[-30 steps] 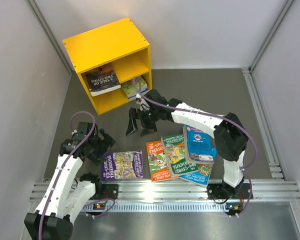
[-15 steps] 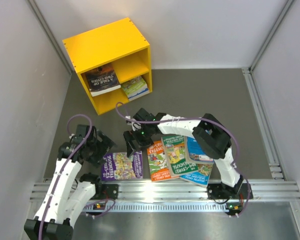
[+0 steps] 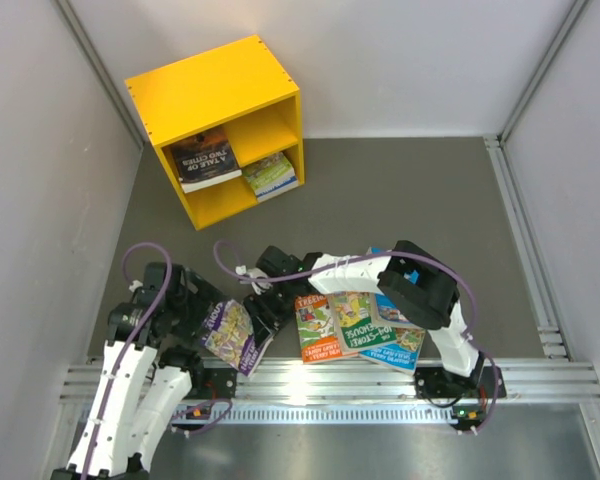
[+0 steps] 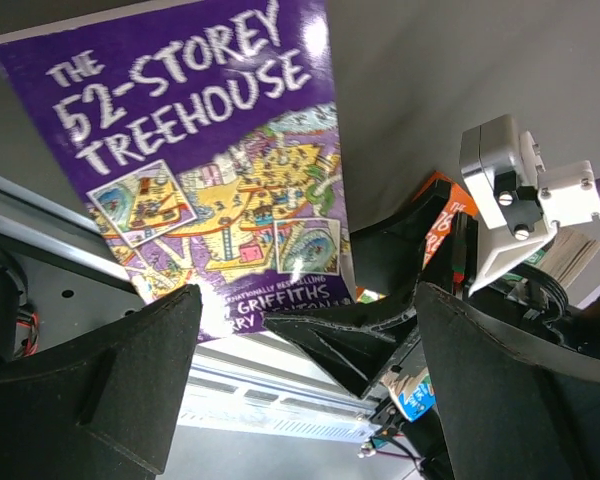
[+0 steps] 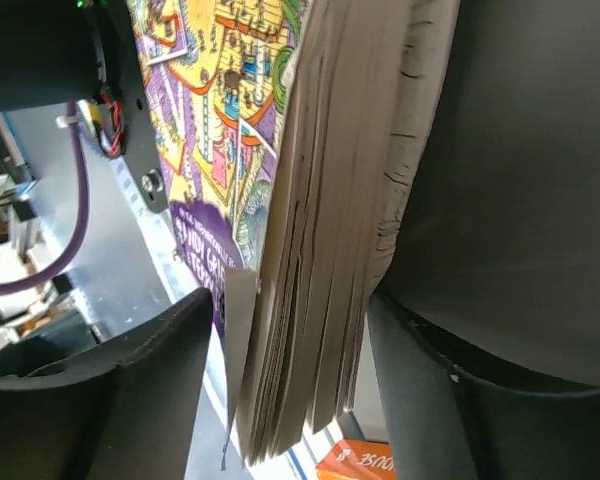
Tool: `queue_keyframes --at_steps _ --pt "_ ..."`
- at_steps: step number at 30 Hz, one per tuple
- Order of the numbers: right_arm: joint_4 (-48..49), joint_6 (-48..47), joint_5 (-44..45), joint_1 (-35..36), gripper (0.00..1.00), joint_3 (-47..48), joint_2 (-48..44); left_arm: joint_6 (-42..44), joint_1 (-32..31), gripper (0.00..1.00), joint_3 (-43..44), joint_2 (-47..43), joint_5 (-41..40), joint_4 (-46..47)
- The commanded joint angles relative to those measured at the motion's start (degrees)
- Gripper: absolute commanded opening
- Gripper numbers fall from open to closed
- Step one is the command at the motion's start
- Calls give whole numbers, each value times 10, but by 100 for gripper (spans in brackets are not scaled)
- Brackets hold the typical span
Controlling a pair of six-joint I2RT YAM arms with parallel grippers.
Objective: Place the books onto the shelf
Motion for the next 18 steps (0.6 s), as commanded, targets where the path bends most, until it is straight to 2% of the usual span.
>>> queue_keyframes --at_steps 1,3,6,7,9,10,11,18 --pt "31 23 -8 21 58 -29 -5 -11 -1 92 3 -10 -10 -27" --pt "53 47 14 21 53 -33 -1 -10 -1 92 4 -12 -12 -30" --pt "78 89 32 19 38 -36 3 -7 -1 92 7 -12 -13 -32" --pt "85 101 44 16 27 -39 2 -5 -1 92 7 -12 -14 -34" --pt "102 122 45 7 17 -48 -9 -3 -1 92 7 -12 -14 -34" --pt "102 124 51 3 3 -49 -16 -2 -1 92 7 -11 -14 -33" --pt "101 127 57 -1 0 -56 -25 -1 -1 92 9 -11 -12 -32" --pt "104 169 51 -84 0 -85 -158 11 -1 92 19 -6 -6 -9"
